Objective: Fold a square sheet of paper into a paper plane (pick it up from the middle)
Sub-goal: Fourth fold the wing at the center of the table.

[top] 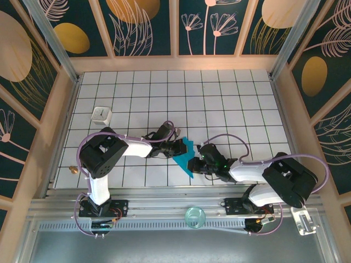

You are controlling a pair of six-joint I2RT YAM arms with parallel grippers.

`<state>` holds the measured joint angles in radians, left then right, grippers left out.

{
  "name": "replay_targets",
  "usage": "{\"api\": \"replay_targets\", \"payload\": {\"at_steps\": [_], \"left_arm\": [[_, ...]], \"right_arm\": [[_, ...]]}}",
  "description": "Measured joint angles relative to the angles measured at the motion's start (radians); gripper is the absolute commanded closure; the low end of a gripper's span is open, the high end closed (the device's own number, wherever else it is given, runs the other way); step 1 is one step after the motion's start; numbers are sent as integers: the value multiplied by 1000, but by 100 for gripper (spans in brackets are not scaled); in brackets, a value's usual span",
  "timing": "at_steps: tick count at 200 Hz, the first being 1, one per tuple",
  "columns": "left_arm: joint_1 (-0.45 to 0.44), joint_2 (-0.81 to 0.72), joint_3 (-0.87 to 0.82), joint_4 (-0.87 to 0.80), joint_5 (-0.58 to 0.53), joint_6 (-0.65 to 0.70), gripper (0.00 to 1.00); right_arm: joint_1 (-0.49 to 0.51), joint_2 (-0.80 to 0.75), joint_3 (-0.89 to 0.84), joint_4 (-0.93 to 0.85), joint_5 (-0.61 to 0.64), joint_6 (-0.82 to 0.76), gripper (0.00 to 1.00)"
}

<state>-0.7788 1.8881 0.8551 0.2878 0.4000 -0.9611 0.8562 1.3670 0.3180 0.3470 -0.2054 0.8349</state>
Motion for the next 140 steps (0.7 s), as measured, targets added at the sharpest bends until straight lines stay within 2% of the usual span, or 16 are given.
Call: {"api": "replay_targets", "payload": {"at_steps": [77,140], "left_arm": [[8,1,0,0,0,0,100],[71,27,43,-17,7,31,100]], "right_arm": [[-23,16,7,5,-25,-46,94],[-87,110,89,13,-47,-127,94]]}}
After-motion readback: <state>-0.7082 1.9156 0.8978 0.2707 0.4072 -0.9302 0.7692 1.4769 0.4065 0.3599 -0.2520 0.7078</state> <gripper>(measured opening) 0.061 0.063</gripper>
